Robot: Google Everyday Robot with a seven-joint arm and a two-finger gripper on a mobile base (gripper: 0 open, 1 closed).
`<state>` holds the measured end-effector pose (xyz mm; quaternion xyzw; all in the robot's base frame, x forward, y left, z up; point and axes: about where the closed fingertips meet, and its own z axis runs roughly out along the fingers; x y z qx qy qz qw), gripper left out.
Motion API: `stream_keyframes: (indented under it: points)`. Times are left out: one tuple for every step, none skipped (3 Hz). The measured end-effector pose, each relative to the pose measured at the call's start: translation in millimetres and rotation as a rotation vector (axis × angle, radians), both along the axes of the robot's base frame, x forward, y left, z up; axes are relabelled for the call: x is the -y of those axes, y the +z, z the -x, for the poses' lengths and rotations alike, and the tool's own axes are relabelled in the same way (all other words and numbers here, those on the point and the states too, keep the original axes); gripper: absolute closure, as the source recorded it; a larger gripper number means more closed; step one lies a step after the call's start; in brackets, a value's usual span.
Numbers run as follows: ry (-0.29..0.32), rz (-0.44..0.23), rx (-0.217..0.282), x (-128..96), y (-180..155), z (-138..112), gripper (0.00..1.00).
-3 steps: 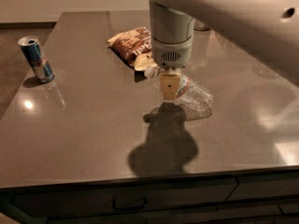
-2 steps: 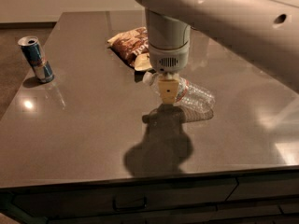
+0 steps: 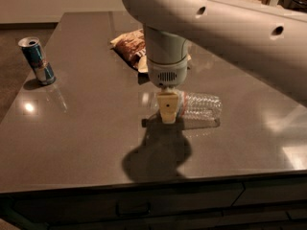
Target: Knock water bottle over
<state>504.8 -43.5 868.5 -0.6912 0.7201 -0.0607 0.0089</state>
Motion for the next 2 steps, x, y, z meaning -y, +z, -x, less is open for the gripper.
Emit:
stream_keyframes:
  points:
    - [0.006, -0.056, -0.032, -8.7, -15.0, 12.6, 0.0]
    - [0.005, -0.08, -0.042, -13.3, -17.5, 15.6, 0.0]
